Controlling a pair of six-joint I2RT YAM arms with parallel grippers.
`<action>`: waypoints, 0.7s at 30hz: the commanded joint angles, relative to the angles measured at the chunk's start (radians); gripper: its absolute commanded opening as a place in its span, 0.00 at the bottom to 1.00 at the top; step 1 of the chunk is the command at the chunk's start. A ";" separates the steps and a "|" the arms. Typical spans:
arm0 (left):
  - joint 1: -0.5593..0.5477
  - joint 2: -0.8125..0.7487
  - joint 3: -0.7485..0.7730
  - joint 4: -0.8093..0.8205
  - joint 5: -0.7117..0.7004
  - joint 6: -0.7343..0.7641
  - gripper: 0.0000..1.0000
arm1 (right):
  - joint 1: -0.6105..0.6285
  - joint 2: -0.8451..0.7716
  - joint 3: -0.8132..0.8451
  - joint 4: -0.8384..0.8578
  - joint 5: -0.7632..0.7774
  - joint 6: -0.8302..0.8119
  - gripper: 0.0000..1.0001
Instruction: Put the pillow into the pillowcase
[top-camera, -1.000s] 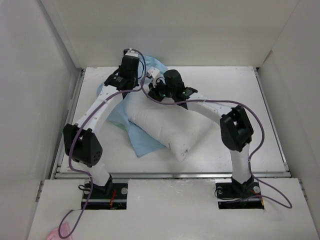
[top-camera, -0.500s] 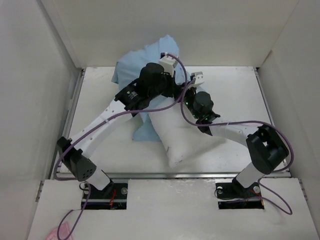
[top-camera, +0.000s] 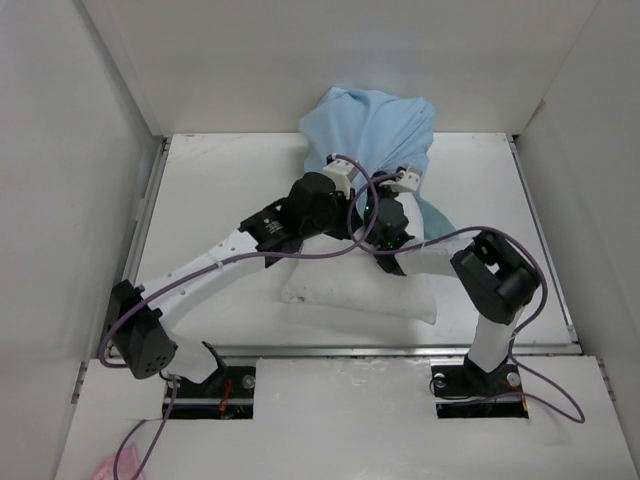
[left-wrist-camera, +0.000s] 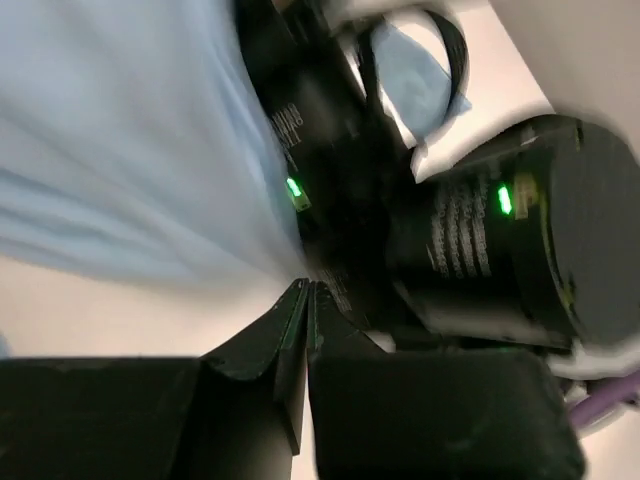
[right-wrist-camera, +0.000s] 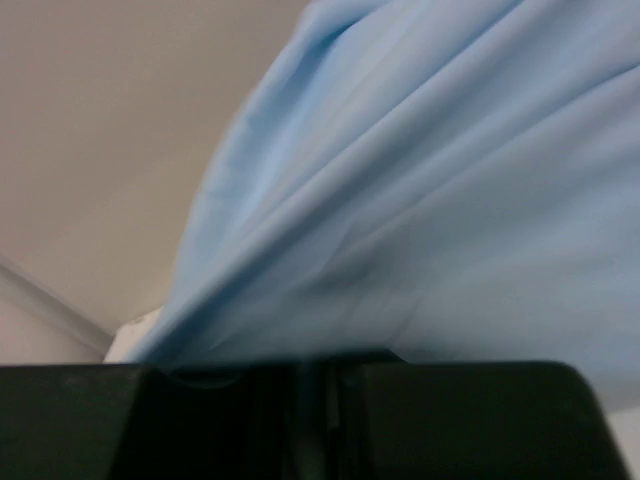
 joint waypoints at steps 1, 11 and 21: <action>-0.044 -0.069 -0.047 -0.084 0.140 -0.087 0.00 | -0.062 -0.034 0.065 0.053 -0.115 0.038 0.25; 0.106 0.042 0.159 -0.049 0.002 0.013 0.03 | -0.125 -0.335 0.158 -0.981 -0.619 -0.033 1.00; 0.190 0.133 0.246 -0.146 -0.219 0.131 1.00 | -0.143 -0.456 0.284 -1.487 -0.676 -0.117 1.00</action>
